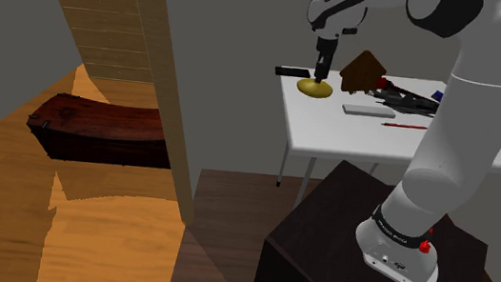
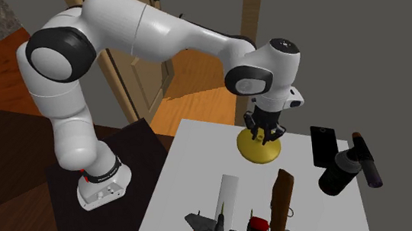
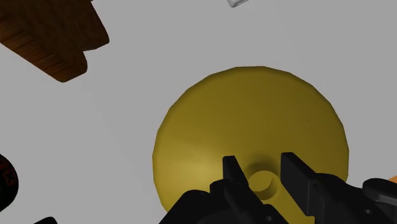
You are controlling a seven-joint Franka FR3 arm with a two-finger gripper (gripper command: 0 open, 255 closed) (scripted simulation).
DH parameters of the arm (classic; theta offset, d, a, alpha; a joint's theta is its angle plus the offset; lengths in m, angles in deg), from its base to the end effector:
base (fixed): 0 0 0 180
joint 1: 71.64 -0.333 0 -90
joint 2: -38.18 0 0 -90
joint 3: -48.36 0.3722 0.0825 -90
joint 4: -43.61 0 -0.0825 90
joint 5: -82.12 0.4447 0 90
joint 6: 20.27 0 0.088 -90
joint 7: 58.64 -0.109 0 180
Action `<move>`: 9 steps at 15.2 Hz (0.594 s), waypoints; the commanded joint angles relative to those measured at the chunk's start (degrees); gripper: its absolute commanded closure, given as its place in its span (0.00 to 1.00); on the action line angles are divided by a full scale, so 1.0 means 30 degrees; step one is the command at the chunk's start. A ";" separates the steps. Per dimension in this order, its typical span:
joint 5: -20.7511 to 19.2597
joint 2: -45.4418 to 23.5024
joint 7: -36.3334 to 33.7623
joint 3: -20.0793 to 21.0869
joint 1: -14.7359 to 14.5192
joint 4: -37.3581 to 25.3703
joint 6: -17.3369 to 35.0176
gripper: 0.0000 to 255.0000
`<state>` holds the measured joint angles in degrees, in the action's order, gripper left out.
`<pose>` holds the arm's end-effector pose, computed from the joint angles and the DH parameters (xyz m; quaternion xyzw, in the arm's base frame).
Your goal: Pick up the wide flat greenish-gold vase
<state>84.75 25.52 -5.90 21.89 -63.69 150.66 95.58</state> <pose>0.5612 -0.3619 0.4290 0.9877 0.1525 -0.0355 0.0057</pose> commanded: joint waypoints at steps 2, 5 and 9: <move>-0.0154 0.0306 -0.0109 -0.0027 -0.0061 -0.0476 -0.0752 1.00; -0.0271 0.0540 -0.0161 -0.0055 -0.0086 -0.0976 -0.1462 1.00; -0.0398 0.0795 -0.0209 -0.0084 -0.0109 -0.1707 -0.2423 1.00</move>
<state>83.75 27.50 -6.36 21.63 -63.91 145.82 88.96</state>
